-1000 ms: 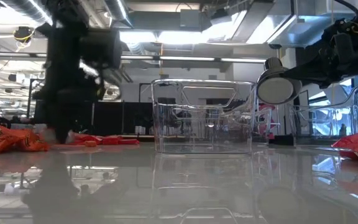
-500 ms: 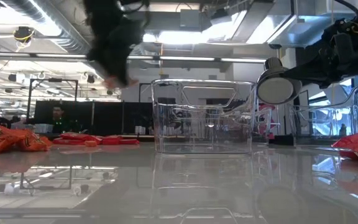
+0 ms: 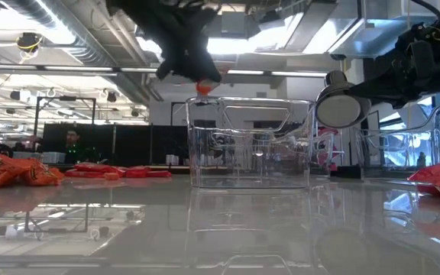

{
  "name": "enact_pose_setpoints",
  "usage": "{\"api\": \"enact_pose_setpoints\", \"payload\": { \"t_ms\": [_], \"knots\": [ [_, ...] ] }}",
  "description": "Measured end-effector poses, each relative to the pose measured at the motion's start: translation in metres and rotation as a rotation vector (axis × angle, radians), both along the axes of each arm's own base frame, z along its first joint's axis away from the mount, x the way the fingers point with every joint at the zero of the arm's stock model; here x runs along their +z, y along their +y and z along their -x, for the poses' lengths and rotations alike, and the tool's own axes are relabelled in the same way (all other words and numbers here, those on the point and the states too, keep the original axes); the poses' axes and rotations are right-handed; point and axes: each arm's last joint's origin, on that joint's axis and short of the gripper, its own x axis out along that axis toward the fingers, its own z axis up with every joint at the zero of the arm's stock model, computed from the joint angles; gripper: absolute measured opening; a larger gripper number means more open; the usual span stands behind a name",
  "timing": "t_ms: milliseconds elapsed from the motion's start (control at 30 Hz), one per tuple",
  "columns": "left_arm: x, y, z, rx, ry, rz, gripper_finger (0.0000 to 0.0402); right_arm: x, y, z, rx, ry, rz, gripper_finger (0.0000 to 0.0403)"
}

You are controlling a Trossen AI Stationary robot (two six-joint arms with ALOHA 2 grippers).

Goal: Sort candy
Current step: Put the orange chocolate into the bottom left transparent bin

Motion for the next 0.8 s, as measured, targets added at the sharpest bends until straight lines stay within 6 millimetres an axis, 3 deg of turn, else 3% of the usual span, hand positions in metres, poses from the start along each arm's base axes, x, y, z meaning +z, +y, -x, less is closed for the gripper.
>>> {"api": "enact_pose_setpoints", "payload": {
  "t_ms": [267,533,633,800],
  "knots": [
    [-0.03,0.025,-0.004,0.087,-0.012,0.017,0.009,-0.001,0.0,0.0,0.0,0.004,0.0,0.0014],
    [-0.052,0.032,-0.015,0.069,0.044,-0.016,0.0092,-0.001,0.0,0.0,-0.005,0.014,0.001,0.0014],
    [-0.053,0.035,-0.014,0.083,0.03,0.019,0.0113,-0.001,0.0,0.0,-0.005,0.014,0.001,0.0014],
    [-0.053,0.04,-0.014,0.062,0.027,0.043,0.0183,-0.001,0.0,0.0,-0.005,0.014,0.001,0.0014]
  ]
}}
